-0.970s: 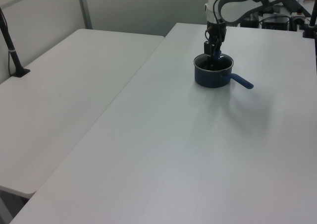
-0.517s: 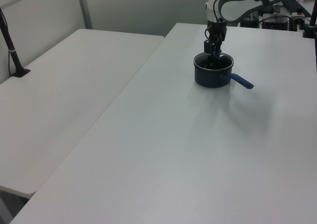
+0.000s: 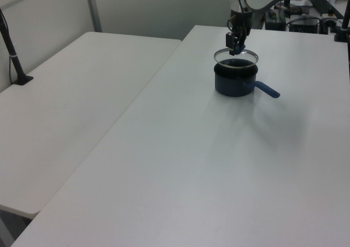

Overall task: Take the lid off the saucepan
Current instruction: 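Lift the glass lid off the saucepan rim and carry it aside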

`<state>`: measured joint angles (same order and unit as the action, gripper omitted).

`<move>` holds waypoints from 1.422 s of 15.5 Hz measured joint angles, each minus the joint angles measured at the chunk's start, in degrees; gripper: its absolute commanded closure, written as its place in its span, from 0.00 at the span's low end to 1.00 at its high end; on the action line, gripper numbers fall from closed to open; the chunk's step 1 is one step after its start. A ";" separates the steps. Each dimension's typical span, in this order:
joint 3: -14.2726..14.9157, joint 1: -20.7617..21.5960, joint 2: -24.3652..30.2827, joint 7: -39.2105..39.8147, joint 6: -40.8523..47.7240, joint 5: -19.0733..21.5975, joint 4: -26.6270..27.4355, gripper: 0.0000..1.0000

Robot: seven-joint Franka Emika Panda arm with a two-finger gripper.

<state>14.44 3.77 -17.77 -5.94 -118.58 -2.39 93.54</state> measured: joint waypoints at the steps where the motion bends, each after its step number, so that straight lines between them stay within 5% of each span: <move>1: 0.00 0.08 0.19 -0.02 0.42 0.01 -0.07 0.38; 5: -0.10 1.88 0.69 -0.76 2.96 0.14 -0.61 0.38; 15: -0.14 14.62 1.32 -11.06 5.32 0.15 -0.91 0.38; 22: -3.56 18.10 2.89 -13.74 7.37 0.15 2.38 0.38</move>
<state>10.87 21.88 -14.89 -19.68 -111.21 -2.24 95.92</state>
